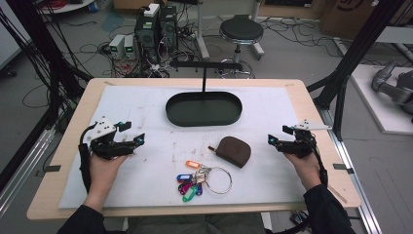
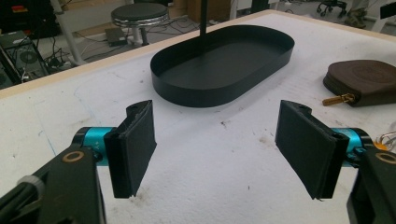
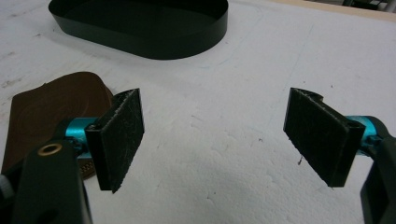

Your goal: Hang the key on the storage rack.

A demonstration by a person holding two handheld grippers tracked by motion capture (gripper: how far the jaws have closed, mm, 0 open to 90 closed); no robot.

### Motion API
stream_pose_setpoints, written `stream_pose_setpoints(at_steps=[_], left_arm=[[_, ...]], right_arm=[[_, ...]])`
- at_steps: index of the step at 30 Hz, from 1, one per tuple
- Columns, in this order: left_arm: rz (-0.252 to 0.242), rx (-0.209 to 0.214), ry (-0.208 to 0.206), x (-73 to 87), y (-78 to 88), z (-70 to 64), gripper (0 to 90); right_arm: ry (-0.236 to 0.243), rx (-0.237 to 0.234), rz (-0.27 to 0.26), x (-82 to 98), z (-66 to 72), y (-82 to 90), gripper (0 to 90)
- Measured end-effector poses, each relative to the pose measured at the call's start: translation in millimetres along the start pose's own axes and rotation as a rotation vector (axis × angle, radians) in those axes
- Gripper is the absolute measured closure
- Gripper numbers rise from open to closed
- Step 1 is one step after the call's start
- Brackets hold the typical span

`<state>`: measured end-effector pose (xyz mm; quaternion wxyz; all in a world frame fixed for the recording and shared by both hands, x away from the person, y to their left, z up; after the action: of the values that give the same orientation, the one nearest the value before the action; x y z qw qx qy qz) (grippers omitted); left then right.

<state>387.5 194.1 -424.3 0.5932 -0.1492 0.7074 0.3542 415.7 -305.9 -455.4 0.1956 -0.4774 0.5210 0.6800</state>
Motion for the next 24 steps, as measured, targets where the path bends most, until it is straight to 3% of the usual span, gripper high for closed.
stream_pose_setpoints(at_steps=[3, 15, 18, 24], left_arm=[[0.004, 0.003, -0.005, 0.2, -0.5, -0.9, 28.6], [0.006, 0.016, -0.002, -0.3, -2.8, -4.4, 28.6], [0.005, 0.046, -0.012, -3.9, -6.9, -11.5, 29.5], [0.031, 0.180, -0.036, -12.2, -28.7, -42.3, 32.7]], right_arm=[[0.010, -0.018, 0.005, 0.7, 4.5, -0.5, 25.8], [0.048, -0.087, 0.036, 3.8, 23.8, -7.5, 28.7], [0.057, -0.092, 0.044, 4.8, 25.4, -9.5, 28.7], [0.056, -0.094, 0.043, 4.6, 25.2, -9.6, 28.7]])
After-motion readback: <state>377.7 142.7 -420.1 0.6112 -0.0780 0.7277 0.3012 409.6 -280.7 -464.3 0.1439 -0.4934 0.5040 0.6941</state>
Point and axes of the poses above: each handheld gripper's, and its own axes: y roughly backward along the jaws, x roughly out of its underside, z roughly to its left, the point moved 8 cm from there along -y, roughly forward along the jaws, and after that the axes turned 8 degrees about x, right-handed, at the moved point
